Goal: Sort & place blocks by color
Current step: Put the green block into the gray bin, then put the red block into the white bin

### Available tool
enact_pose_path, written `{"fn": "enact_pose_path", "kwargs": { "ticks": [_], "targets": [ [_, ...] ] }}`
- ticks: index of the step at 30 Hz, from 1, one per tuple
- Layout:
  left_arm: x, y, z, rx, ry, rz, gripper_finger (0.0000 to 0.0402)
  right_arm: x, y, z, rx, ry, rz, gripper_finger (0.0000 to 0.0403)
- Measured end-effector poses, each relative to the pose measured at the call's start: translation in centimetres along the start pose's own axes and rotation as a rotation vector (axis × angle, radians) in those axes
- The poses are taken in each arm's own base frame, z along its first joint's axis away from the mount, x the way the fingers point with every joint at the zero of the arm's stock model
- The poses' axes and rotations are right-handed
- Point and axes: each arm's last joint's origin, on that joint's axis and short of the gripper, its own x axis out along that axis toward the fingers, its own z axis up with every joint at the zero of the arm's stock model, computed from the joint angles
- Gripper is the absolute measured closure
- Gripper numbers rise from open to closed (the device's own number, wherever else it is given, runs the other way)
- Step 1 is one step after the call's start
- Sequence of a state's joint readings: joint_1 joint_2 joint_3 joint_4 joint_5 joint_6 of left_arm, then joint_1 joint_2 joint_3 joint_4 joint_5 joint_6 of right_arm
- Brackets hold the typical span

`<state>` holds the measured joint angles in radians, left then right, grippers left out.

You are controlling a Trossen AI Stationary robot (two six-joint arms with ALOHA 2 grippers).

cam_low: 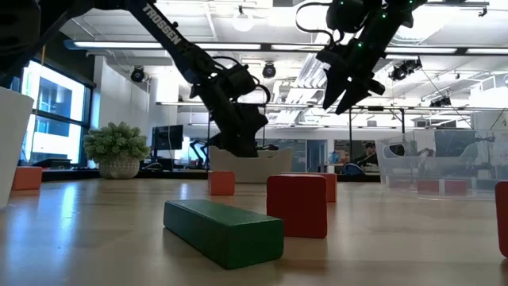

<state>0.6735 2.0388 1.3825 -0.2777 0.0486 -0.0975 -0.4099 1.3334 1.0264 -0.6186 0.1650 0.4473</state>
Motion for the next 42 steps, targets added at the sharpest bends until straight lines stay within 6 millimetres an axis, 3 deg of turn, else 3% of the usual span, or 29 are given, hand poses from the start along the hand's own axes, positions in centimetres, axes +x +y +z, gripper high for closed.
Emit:
{"fn": "enact_pose_path", "kwargs": {
  "ticks": [7,20,29,36,42],
  "targets": [
    [-0.1,0.0,0.2,-0.005,-0.004,-0.008,0.0306,0.0,0.0,0.0,-0.001,0.006,0.008,0.0204],
    [-0.7,0.3,0.8,-0.014,0.005,-0.037,0.0229,0.0,0.0,-0.1,-0.004,0.012,0.012,0.0204],
    [-3.4,-0.2,4.6,0.024,-0.037,-0.042,0.0228,0.0,0.4,-0.3,0.008,0.055,0.101,0.0204],
    [-5.9,-0.5,6.5,0.1,0.022,-0.038,0.0229,-0.4,2.3,-1.2,-0.018,0.079,0.157,0.0204],
    [-9.7,-1.0,7.3,0.152,0.014,-0.04,0.0229,-1.0,4.1,-2.3,-0.03,0.1,0.201,0.0204]
  ]
}}
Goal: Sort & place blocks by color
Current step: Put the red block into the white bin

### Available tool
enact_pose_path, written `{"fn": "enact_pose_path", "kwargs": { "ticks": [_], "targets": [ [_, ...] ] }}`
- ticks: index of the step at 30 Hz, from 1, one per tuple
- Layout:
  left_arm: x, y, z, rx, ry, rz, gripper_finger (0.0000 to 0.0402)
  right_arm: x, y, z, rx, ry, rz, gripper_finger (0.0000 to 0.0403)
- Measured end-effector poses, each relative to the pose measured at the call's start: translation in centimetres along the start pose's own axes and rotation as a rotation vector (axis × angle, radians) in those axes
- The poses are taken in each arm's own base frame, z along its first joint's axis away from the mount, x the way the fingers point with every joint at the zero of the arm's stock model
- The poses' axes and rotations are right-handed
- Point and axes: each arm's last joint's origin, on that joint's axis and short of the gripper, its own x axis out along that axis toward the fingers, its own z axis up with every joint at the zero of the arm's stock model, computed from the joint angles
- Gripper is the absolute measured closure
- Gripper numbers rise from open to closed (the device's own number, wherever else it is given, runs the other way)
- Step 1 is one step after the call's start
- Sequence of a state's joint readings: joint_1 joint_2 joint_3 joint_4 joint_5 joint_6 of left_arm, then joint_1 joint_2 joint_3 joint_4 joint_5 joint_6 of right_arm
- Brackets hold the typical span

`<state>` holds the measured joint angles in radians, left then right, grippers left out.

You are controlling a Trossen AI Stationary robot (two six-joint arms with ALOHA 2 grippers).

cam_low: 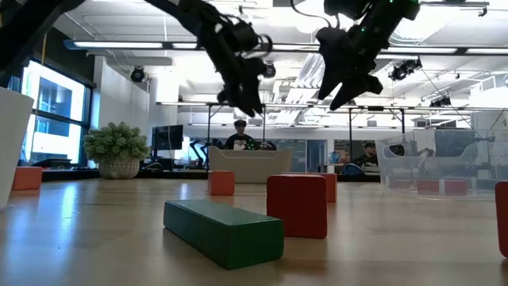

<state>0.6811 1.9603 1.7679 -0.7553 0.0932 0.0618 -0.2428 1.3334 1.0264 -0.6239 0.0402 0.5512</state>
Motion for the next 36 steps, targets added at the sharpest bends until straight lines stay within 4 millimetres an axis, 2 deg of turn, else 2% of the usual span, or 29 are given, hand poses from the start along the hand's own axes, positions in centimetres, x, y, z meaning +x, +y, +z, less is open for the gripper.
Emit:
{"fn": "enact_pose_path", "kwargs": {
  "ticks": [9,17,22,28,36],
  "targets": [
    [-8.2,-1.1,0.2,0.046,-0.097,0.005,0.0229,-0.2,2.6,-1.4,-0.031,0.006,0.077,0.0204],
    [-14.3,-3.1,-1.8,0.067,-0.104,-0.01,0.0229,-0.5,4.5,-2.3,-0.106,-0.001,0.157,0.0204],
    [-17.0,-4.6,-3.5,0.057,-0.095,-0.04,0.0229,-0.7,5.5,-2.3,-0.187,-0.015,0.252,0.0199],
    [-19.5,-6.6,-5.6,-0.005,-0.113,-0.092,0.0229,-1.0,6.4,-2.1,-0.297,-0.096,0.314,0.0168],
    [-21.4,-8.6,-8.0,-0.128,-0.114,-0.116,0.0229,-1.6,7.6,-0.9,-0.523,-0.288,0.4,0.0155]
  ]
}}
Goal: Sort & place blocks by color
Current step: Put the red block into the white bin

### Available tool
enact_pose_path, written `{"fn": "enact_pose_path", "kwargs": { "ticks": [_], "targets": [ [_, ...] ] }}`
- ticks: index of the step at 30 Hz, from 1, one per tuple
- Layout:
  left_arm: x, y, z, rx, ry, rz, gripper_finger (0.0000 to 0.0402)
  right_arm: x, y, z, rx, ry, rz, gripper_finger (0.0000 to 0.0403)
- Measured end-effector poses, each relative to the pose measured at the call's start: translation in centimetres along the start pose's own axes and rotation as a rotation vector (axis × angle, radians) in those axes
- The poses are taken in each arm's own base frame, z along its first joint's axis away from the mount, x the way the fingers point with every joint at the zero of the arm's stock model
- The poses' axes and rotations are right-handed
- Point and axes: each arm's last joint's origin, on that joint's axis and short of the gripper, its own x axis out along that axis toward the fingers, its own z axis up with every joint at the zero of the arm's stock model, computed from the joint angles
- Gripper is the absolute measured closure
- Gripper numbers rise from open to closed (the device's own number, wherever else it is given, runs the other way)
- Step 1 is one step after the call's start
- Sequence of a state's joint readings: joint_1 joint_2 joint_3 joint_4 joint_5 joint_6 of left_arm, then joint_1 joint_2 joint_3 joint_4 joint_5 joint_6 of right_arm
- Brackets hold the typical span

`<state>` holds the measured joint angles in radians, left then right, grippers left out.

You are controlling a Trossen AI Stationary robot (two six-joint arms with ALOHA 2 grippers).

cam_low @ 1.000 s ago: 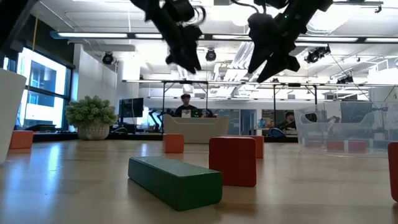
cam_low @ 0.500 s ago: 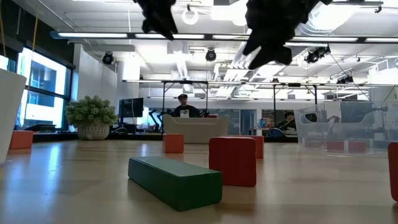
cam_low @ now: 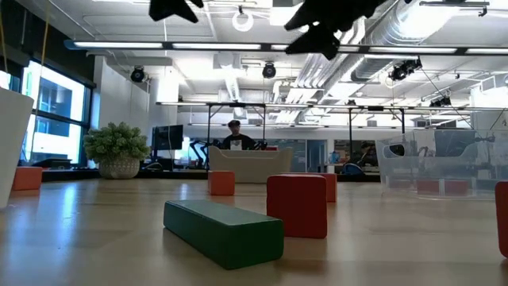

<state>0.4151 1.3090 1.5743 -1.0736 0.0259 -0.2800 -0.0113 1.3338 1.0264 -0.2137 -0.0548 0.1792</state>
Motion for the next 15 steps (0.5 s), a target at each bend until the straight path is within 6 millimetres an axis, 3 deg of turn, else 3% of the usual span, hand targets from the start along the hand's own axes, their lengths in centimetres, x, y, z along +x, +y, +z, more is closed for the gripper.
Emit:
{"fn": "enact_pose_path", "kwargs": {
  "ticks": [5,15],
  "targets": [
    [0.2,-0.7,-1.3,-0.094,-0.003,0.105,0.0229,0.0,0.3,0.5,-0.122,-0.052,0.071,0.0155],
    [2.7,-1.8,-3.8,-0.221,0.078,0.181,0.0229,0.1,0.8,1.3,-0.317,-0.149,0.184,0.0155]
  ]
}}
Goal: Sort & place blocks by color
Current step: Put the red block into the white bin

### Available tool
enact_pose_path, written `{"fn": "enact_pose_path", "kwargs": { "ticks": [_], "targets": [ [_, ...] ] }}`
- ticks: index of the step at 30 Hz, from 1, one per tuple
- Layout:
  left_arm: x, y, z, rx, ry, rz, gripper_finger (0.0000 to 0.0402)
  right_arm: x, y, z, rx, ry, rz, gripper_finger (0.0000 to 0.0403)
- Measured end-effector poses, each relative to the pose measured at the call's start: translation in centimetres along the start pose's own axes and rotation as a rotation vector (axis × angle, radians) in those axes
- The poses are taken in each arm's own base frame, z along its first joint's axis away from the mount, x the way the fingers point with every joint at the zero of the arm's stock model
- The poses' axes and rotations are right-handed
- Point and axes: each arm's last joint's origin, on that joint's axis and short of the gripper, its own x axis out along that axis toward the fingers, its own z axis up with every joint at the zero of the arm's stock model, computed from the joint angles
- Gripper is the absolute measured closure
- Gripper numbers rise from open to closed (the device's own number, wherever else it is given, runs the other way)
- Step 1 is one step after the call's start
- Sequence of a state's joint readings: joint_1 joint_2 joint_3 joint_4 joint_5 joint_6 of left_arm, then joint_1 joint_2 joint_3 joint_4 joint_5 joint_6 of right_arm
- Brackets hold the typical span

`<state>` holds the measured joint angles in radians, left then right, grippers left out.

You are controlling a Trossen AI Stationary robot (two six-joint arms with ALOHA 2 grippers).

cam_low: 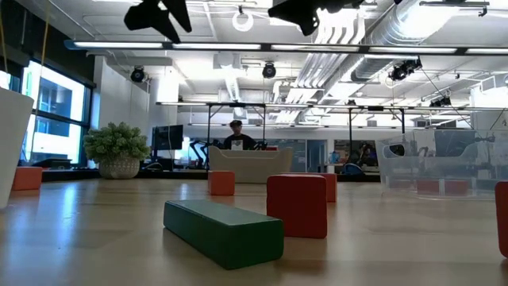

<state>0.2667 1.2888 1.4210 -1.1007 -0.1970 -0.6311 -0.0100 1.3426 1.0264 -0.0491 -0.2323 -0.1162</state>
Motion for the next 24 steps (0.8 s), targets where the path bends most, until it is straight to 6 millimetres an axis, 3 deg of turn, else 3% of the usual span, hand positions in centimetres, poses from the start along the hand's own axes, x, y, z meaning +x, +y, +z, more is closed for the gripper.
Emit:
{"fn": "enact_pose_path", "kwargs": {
  "ticks": [8,13,18,24],
  "targets": [
    [0.9,-0.2,-1.0,-0.06,-0.005,0.059,0.0229,0.1,0.8,0.1,-0.114,-0.009,0.052,0.0155],
    [1.0,-0.3,-1.1,-0.082,-0.026,0.087,0.0229,0.7,1.5,1.6,-0.16,-0.023,0.082,0.0155],
    [1.0,-0.3,-1.1,-0.1,-0.029,0.087,0.0229,3.0,2.0,2.5,-0.224,0.084,0.135,0.0155],
    [1.0,-0.3,-1.1,-0.099,-0.029,0.09,0.0229,5.2,3.1,1.4,-0.316,0.28,0.273,0.0155]
  ]
}}
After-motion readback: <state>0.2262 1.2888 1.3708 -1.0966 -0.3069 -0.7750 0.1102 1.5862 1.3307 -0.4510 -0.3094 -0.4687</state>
